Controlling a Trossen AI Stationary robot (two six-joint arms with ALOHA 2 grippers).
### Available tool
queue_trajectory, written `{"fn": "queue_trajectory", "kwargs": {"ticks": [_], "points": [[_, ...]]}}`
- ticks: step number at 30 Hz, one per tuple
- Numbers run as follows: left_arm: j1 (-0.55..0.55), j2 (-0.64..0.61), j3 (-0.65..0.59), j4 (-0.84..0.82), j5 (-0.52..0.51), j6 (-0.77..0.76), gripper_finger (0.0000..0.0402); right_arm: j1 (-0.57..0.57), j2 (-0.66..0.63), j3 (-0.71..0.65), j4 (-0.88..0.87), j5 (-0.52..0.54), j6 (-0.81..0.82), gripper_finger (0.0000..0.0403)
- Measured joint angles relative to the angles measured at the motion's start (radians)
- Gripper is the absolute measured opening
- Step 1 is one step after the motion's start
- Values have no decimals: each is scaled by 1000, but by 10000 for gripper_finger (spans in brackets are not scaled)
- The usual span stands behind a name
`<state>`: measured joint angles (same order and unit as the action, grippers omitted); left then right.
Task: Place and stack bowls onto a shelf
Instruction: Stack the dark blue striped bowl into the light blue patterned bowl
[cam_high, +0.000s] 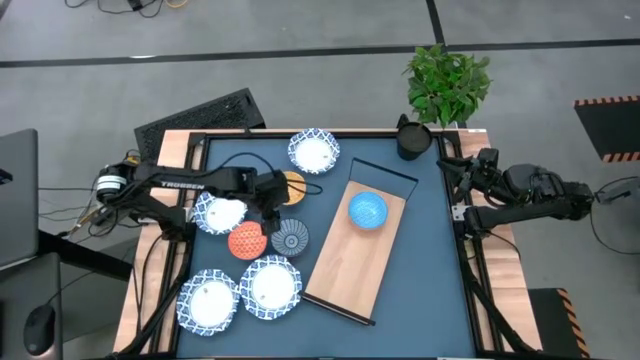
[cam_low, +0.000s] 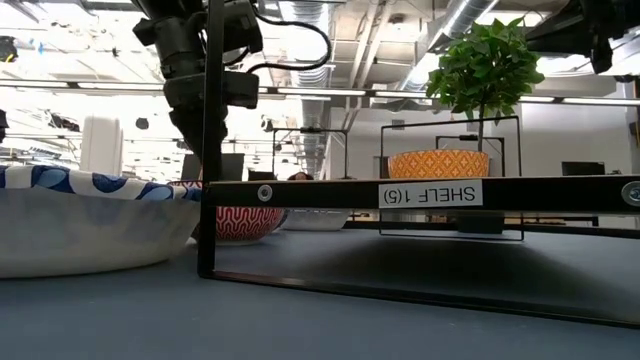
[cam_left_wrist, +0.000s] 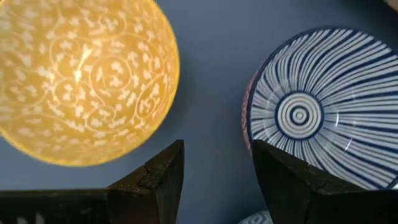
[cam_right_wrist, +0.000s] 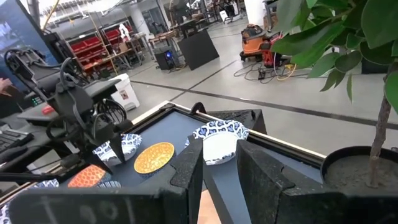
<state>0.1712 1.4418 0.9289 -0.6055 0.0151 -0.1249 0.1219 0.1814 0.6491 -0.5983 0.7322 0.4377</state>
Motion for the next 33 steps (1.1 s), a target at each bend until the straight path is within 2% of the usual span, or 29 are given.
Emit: {"fn": "queue_trajectory", "kwargs": {"ticks": [8,14,24,28,33], "points": [[-4,1,-4,23,66,-48,174,0,0,0,0,1,0,123],[-29,26,-5,12,49,-61,174,0,0,0,-2,1,-1,123],[-51,166,-4,26,56,-69,170,0,0,0,0,2,0,123],[-47,185,-4,19,55,-79,133,0,0,0,0,2,0,123],[-46,183,-4,20,56,-84,30,0,0,0,0,2,0,123]]}}
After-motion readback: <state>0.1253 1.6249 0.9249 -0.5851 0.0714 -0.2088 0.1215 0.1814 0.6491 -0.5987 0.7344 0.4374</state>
